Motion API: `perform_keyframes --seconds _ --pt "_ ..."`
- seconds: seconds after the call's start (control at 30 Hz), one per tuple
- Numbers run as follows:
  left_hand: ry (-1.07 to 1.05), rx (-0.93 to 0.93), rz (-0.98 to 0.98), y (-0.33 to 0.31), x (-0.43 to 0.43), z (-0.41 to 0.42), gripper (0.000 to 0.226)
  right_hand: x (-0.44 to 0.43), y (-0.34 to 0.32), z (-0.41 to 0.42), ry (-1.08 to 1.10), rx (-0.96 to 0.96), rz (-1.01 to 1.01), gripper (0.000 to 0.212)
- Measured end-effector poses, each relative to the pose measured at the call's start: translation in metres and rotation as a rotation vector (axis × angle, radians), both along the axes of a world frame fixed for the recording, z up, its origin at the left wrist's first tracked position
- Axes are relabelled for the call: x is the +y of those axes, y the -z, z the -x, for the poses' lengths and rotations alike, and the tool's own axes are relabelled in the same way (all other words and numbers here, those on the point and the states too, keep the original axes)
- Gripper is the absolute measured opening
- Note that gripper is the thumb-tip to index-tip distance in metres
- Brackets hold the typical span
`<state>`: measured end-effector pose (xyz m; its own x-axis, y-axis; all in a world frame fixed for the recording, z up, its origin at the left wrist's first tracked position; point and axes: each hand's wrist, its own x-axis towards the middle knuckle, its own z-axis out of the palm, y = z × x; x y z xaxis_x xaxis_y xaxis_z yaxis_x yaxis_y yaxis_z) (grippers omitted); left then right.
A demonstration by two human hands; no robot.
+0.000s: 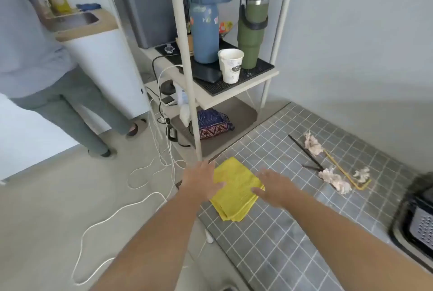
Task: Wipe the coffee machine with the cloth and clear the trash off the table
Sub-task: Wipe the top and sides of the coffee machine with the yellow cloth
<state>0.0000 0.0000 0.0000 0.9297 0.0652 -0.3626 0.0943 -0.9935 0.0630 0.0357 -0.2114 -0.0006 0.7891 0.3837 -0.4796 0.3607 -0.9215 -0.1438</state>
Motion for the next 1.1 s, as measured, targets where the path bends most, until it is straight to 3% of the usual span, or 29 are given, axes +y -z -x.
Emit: perform_keyframes --seconds 0.1,0.4,0.6,0.8,1.1 --pt "0.011 0.064 0.023 0.023 -0.001 0.006 0.076 0.014 0.016 -0.001 0.018 -0.018 0.012 0.061" --pt "-0.126 -0.113 0.093 0.045 -0.001 0.009 0.038 0.029 0.034 0.002 0.344 -0.154 0.045 0.042" --pt "-0.100 -0.210 0.083 0.027 -0.003 0.016 0.032 0.031 0.025 0.011 0.426 -0.102 -0.281 0.012" --pt "-0.062 -0.350 0.112 -0.042 -0.031 0.002 0.027 -0.007 -0.047 0.002 0.523 -0.207 -0.566 0.010" --pt "0.255 -0.683 0.218 -0.174 -0.180 -0.052 0.029 -0.165 -0.193 0.011 0.761 -0.644 -0.735 0.011"
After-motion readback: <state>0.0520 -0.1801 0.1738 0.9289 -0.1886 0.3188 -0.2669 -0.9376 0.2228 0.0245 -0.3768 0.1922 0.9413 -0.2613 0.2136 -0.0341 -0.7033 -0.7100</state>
